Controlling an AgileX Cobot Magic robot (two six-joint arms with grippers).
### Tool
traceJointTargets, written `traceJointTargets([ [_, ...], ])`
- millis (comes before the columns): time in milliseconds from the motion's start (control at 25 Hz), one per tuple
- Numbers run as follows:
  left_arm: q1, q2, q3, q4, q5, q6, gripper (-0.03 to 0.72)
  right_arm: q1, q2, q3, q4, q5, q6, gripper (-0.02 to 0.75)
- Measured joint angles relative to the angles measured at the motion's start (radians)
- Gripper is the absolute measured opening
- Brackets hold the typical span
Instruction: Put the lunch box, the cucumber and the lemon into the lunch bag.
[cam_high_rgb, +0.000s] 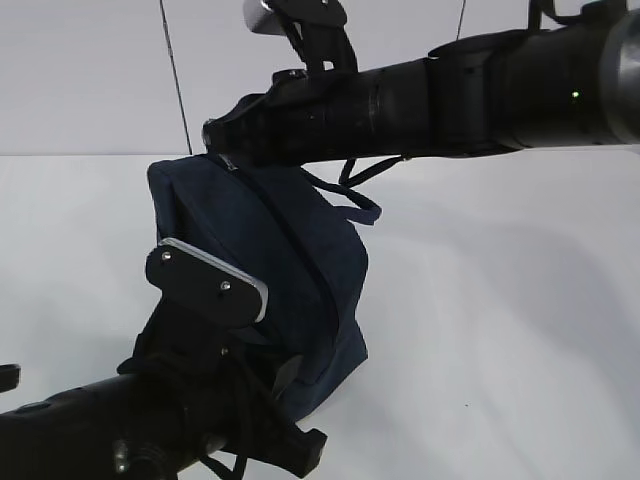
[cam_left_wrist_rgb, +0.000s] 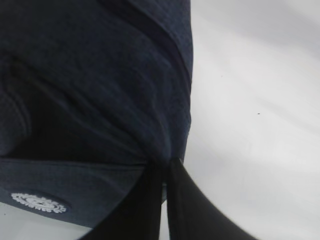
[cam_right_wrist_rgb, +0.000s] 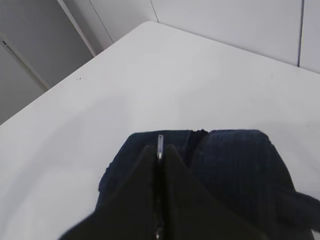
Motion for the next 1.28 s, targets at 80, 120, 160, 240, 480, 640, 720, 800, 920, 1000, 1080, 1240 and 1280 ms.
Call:
traceJointTargets([
  [80, 0.000, 0.000, 0.000, 0.000, 0.000, 0.000, -0.007, 0.000, 0.032, -0.039, 0.000, 0.008, 0.000, 0.008],
  [120, 0.000, 0.000, 0.000, 0.000, 0.000, 0.000, -0.007, 0.000, 0.050, -0.059, 0.000, 0.009, 0.000, 0.008],
  [160, 0.000, 0.000, 0.000, 0.000, 0.000, 0.000, -0.007, 0.000, 0.064, -0.076, 0.000, 0.012, 0.000, 0.008],
  [240, 0.000, 0.000, 0.000, 0.000, 0.000, 0.000, -0.007, 0.000, 0.097, -0.116, 0.000, 0.014, 0.000, 0.008],
  [480, 0.000, 0.000, 0.000, 0.000, 0.007, 0.000, -0.007, 0.000, 0.167, -0.205, -0.005, 0.015, 0.000, 0.008],
  [640, 0.000, 0.000, 0.000, 0.000, 0.015, 0.000, -0.007, 0.000, 0.195, -0.234, -0.023, 0.015, 0.000, 0.008],
  [720, 0.000, 0.000, 0.000, 0.000, 0.018, 0.000, -0.007, 0.000, 0.212, -0.245, -0.026, 0.015, 0.000, 0.008],
  [800, 0.000, 0.000, 0.005, 0.000, 0.019, 0.000, -0.007, 0.000, 0.227, -0.256, -0.026, 0.015, 0.000, 0.008],
  [920, 0.000, -0.001, 0.024, -0.011, 0.041, 0.000, -0.007, 0.000, 0.237, -0.267, -0.026, 0.009, 0.000, 0.008],
  [1000, -0.004, 0.001, 0.057, -0.021, 0.096, 0.000, -0.007, 0.000, 0.237, -0.269, -0.026, -0.003, 0.000, 0.008],
  [1080, -0.006, 0.001, 0.074, -0.025, 0.106, 0.000, -0.007, 0.000, 0.239, -0.269, -0.026, -0.012, 0.000, 0.008],
  [1240, -0.006, 0.001, 0.088, -0.031, 0.106, -0.008, -0.007, 0.000, 0.242, -0.269, -0.026, -0.012, 0.000, 0.008],
  [1280, -0.006, 0.001, 0.088, -0.031, 0.106, -0.009, -0.007, 0.000, 0.242, -0.269, -0.026, -0.012, 0.000, 0.008],
])
